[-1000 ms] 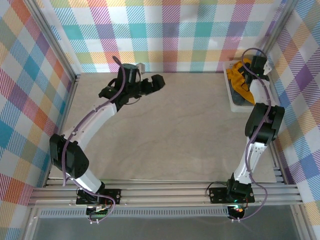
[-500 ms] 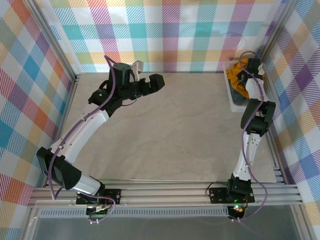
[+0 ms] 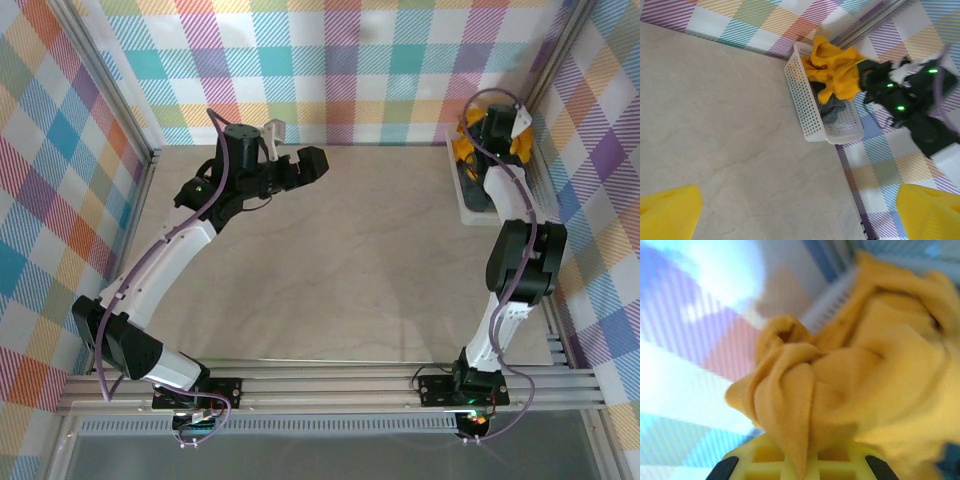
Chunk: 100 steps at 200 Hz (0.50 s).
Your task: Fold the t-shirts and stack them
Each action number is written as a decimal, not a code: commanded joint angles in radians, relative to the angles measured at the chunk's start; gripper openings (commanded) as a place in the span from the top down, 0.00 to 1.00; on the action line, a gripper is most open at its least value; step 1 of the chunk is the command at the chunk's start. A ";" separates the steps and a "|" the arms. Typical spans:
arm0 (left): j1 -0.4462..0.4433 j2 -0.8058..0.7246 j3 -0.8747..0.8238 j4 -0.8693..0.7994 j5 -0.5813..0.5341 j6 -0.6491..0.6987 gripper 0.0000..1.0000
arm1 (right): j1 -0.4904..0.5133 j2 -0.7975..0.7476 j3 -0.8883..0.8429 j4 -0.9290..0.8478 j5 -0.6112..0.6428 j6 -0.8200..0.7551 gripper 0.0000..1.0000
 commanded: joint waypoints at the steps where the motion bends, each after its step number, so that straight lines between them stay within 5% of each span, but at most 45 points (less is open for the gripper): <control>1: 0.001 0.021 -0.012 -0.019 -0.030 0.013 0.01 | 0.037 -0.090 0.069 0.128 0.000 -0.074 1.00; 56: 0.000 0.034 -0.004 -0.176 -0.288 -0.003 0.01 | 0.115 -0.133 0.373 0.095 -0.237 -0.162 1.00; 100: 0.000 0.037 0.106 -0.423 -0.646 -0.019 0.00 | 0.338 -0.237 0.322 0.032 -0.305 -0.269 1.00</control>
